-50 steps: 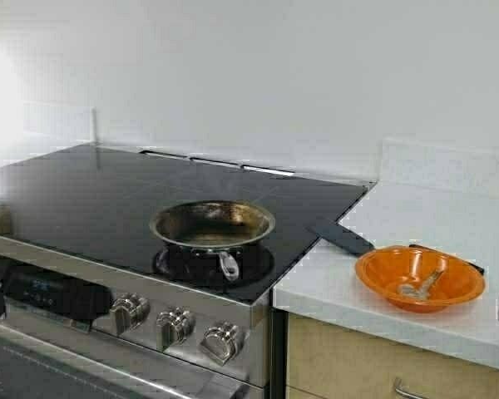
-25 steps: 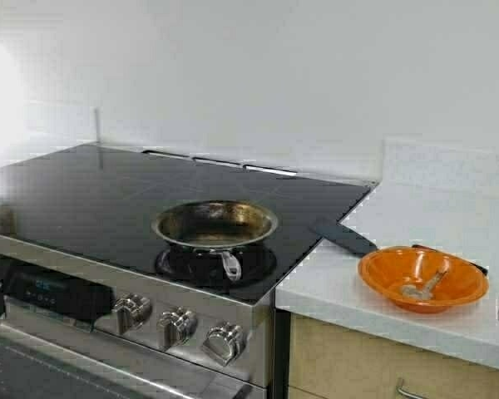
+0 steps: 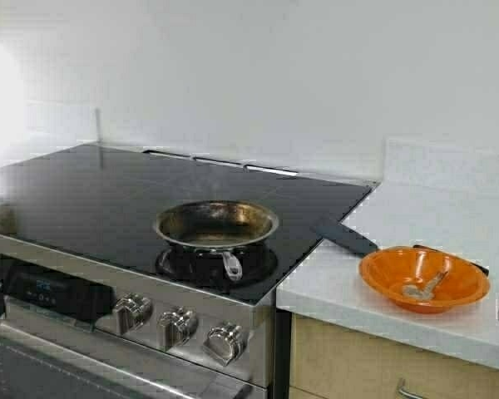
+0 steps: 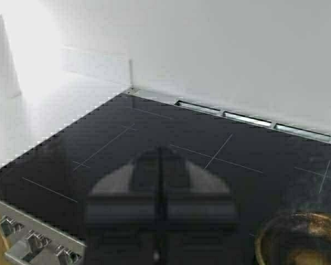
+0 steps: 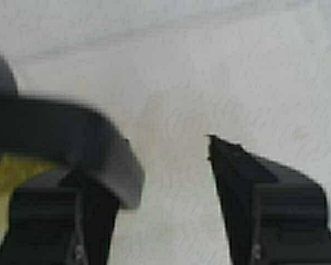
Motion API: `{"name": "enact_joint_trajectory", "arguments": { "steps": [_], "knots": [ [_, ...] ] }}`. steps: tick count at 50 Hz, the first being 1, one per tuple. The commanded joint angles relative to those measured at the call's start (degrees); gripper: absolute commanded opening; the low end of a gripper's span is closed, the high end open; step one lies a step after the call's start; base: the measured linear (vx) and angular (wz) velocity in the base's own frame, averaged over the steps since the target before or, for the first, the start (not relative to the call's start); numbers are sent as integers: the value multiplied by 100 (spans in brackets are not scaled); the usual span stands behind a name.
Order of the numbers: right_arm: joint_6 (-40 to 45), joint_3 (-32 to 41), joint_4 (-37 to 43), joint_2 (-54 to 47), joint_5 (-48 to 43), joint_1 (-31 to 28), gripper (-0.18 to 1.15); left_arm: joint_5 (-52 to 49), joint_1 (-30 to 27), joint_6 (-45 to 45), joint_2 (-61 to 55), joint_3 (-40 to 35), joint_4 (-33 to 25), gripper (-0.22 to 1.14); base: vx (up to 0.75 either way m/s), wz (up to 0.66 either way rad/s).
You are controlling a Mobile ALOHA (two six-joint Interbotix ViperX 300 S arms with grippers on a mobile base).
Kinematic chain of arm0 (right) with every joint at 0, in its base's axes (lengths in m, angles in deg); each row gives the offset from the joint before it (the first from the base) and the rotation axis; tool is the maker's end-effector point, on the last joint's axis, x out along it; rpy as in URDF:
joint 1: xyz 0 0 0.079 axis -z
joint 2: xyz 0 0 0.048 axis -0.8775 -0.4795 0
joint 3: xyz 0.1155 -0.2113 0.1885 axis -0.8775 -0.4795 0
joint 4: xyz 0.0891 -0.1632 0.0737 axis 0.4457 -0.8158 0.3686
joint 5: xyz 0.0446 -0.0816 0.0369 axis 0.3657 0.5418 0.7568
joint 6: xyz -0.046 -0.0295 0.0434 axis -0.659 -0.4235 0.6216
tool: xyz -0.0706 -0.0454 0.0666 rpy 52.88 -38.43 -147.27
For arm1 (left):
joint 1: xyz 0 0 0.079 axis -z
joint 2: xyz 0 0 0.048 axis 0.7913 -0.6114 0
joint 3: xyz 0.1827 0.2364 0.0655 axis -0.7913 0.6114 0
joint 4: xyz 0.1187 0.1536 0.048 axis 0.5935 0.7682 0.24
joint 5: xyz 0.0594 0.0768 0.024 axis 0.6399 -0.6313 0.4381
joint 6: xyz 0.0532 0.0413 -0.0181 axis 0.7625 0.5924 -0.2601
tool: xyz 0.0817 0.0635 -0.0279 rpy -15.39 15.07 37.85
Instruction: Add oil to the pan and cook the shrimp and serve it
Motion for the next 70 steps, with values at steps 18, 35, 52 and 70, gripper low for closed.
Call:
{"name": "enact_joint_trajectory", "arguments": {
  "steps": [18, 35, 52, 70],
  "knots": [
    [-18, -457, 9, 510, 457, -114, 83, 26, -9, 9, -26, 0, -9, 3, 0, 0],
    [-18, -633, 9, 782, 853, -290, 83, 26, -9, 18, -18, 0, -9, 3, 0, 0],
    [-18, -1301, 9, 1301, 765, -325, 83, 26, -9, -18, -18, 0, -9, 3, 0, 0],
    [0, -2514, 18, 2039, 703, -325, 83, 26, -9, -264, -18, 9, -9, 3, 0, 0]
  ]
}}
